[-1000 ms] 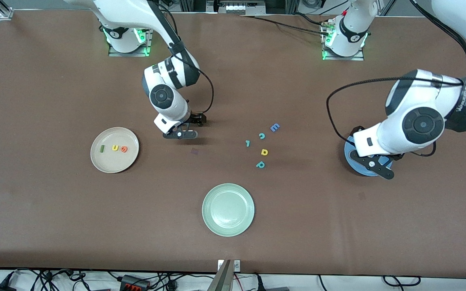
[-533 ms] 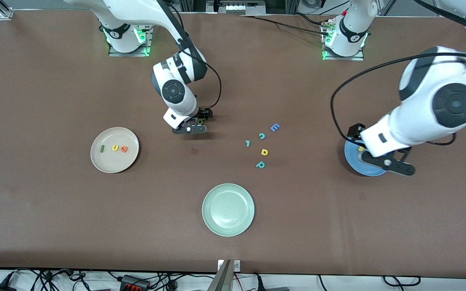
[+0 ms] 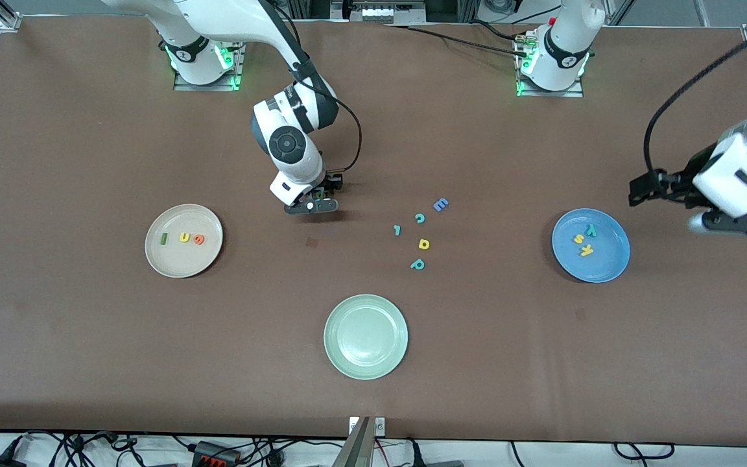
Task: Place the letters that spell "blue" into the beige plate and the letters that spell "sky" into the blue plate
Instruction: 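Raise the left arm to rest while the right gripper reaches the green g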
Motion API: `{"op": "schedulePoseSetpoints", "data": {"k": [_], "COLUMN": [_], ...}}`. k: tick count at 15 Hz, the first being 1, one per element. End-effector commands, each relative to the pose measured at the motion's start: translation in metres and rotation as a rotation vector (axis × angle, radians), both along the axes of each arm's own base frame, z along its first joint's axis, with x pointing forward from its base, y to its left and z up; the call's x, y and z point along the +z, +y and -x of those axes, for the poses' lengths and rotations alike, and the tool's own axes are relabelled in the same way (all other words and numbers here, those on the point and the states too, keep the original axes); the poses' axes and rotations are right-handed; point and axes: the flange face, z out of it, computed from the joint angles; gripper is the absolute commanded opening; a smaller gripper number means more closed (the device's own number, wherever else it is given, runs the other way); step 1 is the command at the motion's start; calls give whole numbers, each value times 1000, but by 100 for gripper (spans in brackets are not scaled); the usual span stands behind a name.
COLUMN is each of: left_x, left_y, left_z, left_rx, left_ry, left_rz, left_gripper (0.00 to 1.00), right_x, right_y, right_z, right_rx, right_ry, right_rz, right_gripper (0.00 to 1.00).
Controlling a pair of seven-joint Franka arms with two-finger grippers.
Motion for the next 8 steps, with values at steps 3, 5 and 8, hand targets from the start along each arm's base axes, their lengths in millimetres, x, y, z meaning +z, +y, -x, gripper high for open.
{"op": "schedulePoseSetpoints", "data": {"k": [3,5,8], "left_x": [-4,2,11], "left_y": [-2,-2,-2], "left_z": [49,41,43], "left_rx": [-7,-6,-24], "left_ry": [-107,-103,-79], "left_rz": [16,14,12], "left_gripper": [100,100,100], "right_x": [-3,-5,-5], "right_y": [4,3,0], "right_z": [-2,-2,-4], "right_rx": [9,11,23], "right_ry": [-9,-6,-6], "right_rz": [1,4,1], "right_gripper": [47,40,29]}}
